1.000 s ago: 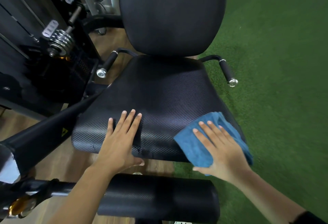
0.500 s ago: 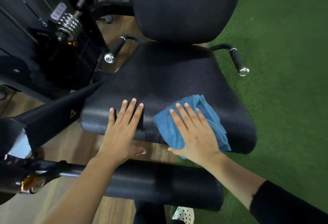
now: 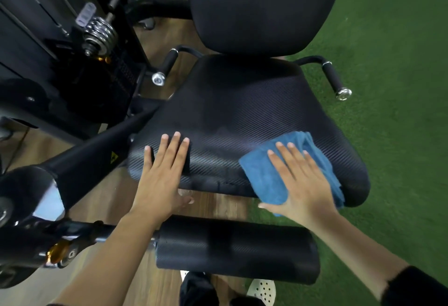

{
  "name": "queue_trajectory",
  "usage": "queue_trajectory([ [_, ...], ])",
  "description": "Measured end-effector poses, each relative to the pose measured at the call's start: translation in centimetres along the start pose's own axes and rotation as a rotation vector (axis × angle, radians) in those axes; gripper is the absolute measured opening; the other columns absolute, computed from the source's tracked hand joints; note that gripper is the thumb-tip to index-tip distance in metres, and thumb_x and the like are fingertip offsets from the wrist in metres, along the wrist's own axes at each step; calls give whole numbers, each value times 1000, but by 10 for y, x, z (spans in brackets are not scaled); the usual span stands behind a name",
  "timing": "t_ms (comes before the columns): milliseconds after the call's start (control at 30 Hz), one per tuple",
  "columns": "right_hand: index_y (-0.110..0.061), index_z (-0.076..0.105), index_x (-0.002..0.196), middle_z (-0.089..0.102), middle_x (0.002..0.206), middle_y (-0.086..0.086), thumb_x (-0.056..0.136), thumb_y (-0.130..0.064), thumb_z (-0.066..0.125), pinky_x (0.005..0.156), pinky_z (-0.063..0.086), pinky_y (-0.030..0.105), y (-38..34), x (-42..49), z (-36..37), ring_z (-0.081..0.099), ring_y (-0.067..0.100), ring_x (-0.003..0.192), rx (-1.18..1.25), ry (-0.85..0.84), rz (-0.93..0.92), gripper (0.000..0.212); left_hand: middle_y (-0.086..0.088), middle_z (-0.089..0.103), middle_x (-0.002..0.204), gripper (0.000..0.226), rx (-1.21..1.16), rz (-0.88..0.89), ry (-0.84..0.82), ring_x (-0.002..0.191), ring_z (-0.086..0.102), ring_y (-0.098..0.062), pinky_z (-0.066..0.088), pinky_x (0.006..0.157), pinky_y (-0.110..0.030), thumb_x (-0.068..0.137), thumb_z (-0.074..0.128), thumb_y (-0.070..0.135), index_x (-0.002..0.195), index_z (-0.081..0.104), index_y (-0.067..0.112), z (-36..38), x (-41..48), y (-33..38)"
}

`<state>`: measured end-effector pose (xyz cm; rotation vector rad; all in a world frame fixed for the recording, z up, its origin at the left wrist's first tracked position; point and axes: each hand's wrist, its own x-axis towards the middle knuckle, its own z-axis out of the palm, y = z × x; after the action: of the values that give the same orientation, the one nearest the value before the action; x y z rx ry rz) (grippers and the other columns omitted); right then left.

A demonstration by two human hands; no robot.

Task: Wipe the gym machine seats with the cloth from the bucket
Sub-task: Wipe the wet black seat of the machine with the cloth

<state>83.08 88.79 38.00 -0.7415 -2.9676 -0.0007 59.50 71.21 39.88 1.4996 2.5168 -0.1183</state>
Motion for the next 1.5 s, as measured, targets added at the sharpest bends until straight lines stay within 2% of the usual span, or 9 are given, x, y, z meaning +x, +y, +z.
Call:
queue_trajectory([
  [133, -9, 29, 145, 34, 150, 14, 54, -73, 72, 112, 25, 50, -8, 5, 3, 27, 31, 140, -29, -9, 1, 119, -6, 5, 159, 139, -4, 32, 26, 146, -5, -25, 5, 115, -54, 43, 90, 48, 151, 9, 13, 2, 6, -10],
  [367, -8, 32, 143, 36, 149, 14, 51, -68, 75, 112, 21, 50, -96, 54, 10, 31, 32, 138, -40, 5, -65, 118, -11, 13, 157, 139, -9, 81, 78, 145, 5, -30, 13, 111, -58, 39, 91, 46, 149, 14, 11, 7, 12, -31],
  [500, -9, 31, 144, 37, 149, 13, 68, -64, 61, 113, 26, 48, -132, 76, 14, 33, 31, 138, -44, 8, -76, 98, -12, 16, 157, 130, 3, 67, 102, 145, 6, -29, 11, 112, -58, 48, 86, 49, 149, 15, 8, 8, 14, -50],
  [667, -12, 31, 144, 38, 148, 11, 57, -65, 74, 113, 23, 47, -104, 61, 13, 30, 30, 139, -13, 62, -113, 110, -11, 15, 157, 135, 27, 69, 69, 145, 4, -28, 11, 111, -58, 42, 90, 43, 149, 14, 11, 7, 14, -58],
  [800, -11, 33, 143, 39, 147, 13, 49, -71, 74, 110, 28, 50, -46, 25, 7, 32, 31, 138, 11, 61, 18, 119, -11, 16, 157, 138, 27, 102, 61, 145, 4, -28, 11, 111, -60, 40, 89, 48, 150, 15, 10, 4, 16, -47],
  [933, -11, 32, 143, 37, 148, 13, 49, -74, 74, 111, 27, 51, -15, 2, 1, 29, 29, 140, -9, -2, 74, 120, -10, 15, 157, 140, 24, 118, 51, 145, 3, -28, 9, 112, -59, 40, 89, 51, 150, 12, 12, 4, 17, -40],
  [1133, -9, 34, 142, 40, 147, 13, 50, -67, 77, 110, 28, 49, -53, 27, 3, 33, 29, 138, 3, 32, 65, 116, -9, 12, 158, 140, 30, 72, 40, 146, 0, -26, 7, 113, -57, 41, 89, 51, 150, 11, 13, 5, 11, -50],
  [1367, -9, 29, 145, 33, 151, 13, 52, -69, 74, 114, 18, 49, -125, 73, 10, 28, 30, 140, -12, -55, -41, 120, -10, 13, 158, 136, 18, 55, 42, 145, 3, -28, 8, 112, -57, 43, 90, 46, 150, 12, 12, 8, 13, -58],
  [1500, -10, 30, 145, 35, 150, 12, 50, -72, 73, 114, 24, 48, -121, 73, 7, 30, 30, 139, 16, -45, -53, 121, -10, 14, 157, 135, 16, 52, 41, 145, 2, -27, 8, 112, -58, 44, 89, 46, 150, 13, 12, 6, 14, -57],
])
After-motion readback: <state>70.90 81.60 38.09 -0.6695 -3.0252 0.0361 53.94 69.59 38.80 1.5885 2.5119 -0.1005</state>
